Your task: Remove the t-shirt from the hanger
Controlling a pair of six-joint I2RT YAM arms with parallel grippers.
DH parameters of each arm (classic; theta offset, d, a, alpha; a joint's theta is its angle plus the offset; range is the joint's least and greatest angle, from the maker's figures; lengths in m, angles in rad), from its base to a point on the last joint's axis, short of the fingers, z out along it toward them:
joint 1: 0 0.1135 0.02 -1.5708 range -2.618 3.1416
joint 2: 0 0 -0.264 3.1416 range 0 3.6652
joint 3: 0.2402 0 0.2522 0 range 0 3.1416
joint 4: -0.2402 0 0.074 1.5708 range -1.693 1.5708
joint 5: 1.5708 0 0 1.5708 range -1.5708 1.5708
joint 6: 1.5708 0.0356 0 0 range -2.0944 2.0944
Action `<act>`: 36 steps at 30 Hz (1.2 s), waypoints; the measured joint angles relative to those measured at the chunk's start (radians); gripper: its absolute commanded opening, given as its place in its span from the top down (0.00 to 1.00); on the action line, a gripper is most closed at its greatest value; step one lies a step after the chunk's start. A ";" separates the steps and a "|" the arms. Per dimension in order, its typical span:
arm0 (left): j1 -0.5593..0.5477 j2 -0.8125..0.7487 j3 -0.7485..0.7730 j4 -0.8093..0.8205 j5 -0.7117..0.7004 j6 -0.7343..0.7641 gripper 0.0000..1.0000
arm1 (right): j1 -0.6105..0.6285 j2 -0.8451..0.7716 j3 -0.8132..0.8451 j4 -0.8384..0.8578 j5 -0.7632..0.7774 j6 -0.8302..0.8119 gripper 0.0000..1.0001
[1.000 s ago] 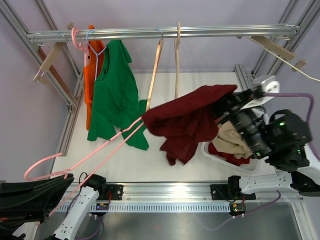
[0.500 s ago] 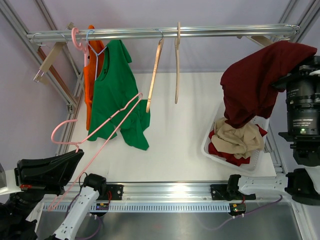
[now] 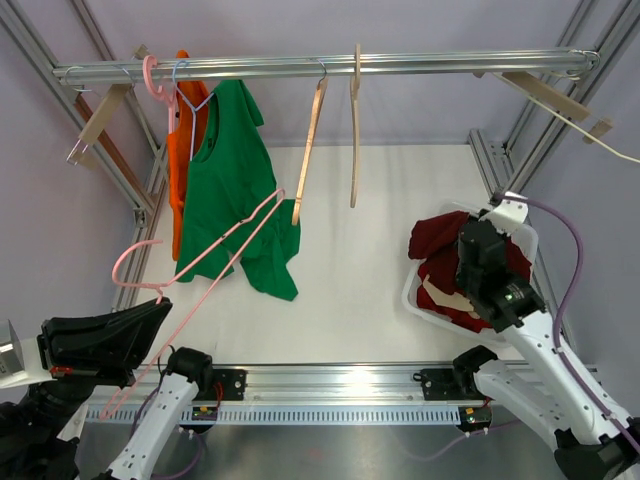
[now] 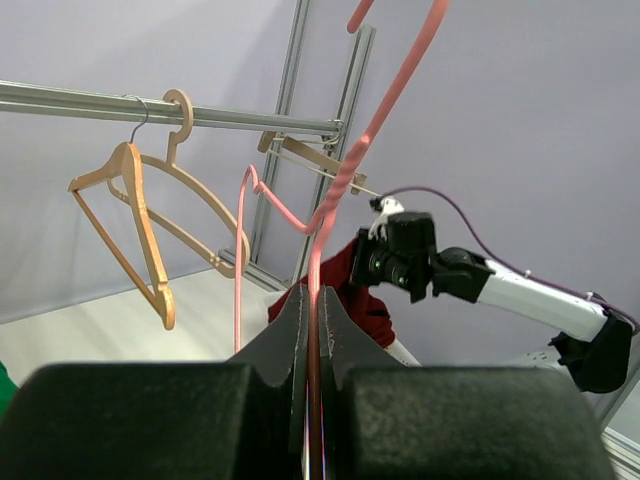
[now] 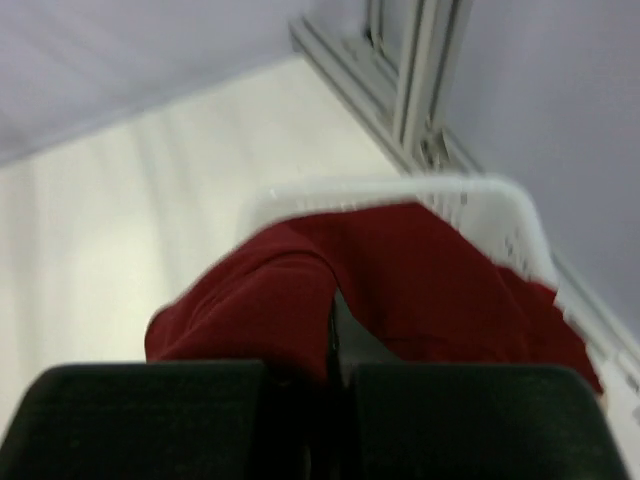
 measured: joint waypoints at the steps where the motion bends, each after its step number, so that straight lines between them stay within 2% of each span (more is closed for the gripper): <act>1: 0.000 0.001 -0.002 0.000 0.000 0.002 1.00 | -0.006 0.000 -0.043 -0.018 0.005 0.064 1.00; 7: 0.000 0.017 -0.008 0.002 -0.007 0.006 1.00 | -0.093 -0.037 -0.230 -0.109 0.060 0.484 1.00; 11: 0.000 0.060 -0.019 0.001 -0.040 0.018 1.00 | -0.139 -0.099 -0.307 -0.192 0.072 0.689 1.00; 13: 0.000 0.093 -0.019 0.001 -0.063 0.027 1.00 | -0.145 -0.156 -0.309 -0.258 0.074 0.752 0.96; 14: 0.000 0.111 -0.019 0.000 -0.074 0.031 1.00 | -0.145 -0.195 -0.303 -0.294 0.073 0.771 0.91; 15: 0.000 0.127 -0.019 -0.001 -0.084 0.033 1.00 | -0.146 -0.247 -0.290 -0.338 0.073 0.781 0.62; 16: 0.000 0.142 -0.019 -0.001 -0.092 0.036 1.00 | -0.146 -0.296 -0.273 -0.370 0.074 0.776 0.42; 18: 0.000 0.171 -0.019 -0.002 -0.106 0.040 1.00 | -0.148 -0.406 -0.220 -0.398 0.077 0.716 0.10; 19: 0.000 0.181 -0.019 -0.002 -0.113 0.040 1.00 | -0.148 -0.453 -0.189 -0.401 0.079 0.691 0.08; 21: 0.000 0.196 -0.019 -0.002 -0.125 0.044 1.00 | -0.149 -0.513 -0.108 -0.413 0.082 0.638 0.09; 24: 0.000 0.203 -0.019 -0.002 -0.144 0.051 1.00 | -0.150 -0.523 0.001 -0.441 0.077 0.593 0.25; 25: 0.000 0.203 -0.019 -0.002 -0.154 0.055 1.00 | -0.151 -0.522 0.024 -0.446 0.067 0.574 0.32; 26: 0.000 0.204 -0.019 -0.002 -0.161 0.057 1.00 | -0.151 -0.522 0.043 -0.444 0.040 0.541 0.49; 28: 0.000 0.204 -0.019 -0.002 -0.174 0.061 1.00 | -0.153 -0.497 0.092 -0.443 -0.031 0.473 0.63; 29: 0.000 0.204 -0.019 -0.002 -0.178 0.062 1.00 | -0.153 -0.468 0.124 -0.443 -0.079 0.447 0.72; 30: 0.000 0.204 -0.019 -0.002 -0.181 0.062 1.00 | -0.154 -0.424 0.162 -0.440 -0.135 0.420 0.77; 33: 0.000 0.204 -0.019 -0.002 -0.190 0.063 1.00 | -0.154 -0.236 0.267 -0.389 -0.302 0.360 0.85; 35: 0.000 0.204 -0.019 -0.002 -0.200 0.066 1.00 | -0.154 -0.126 0.260 -0.327 -0.394 0.337 0.89; 36: 0.000 0.204 -0.019 -0.002 -0.204 0.067 1.00 | -0.154 -0.084 0.230 -0.290 -0.421 0.335 0.94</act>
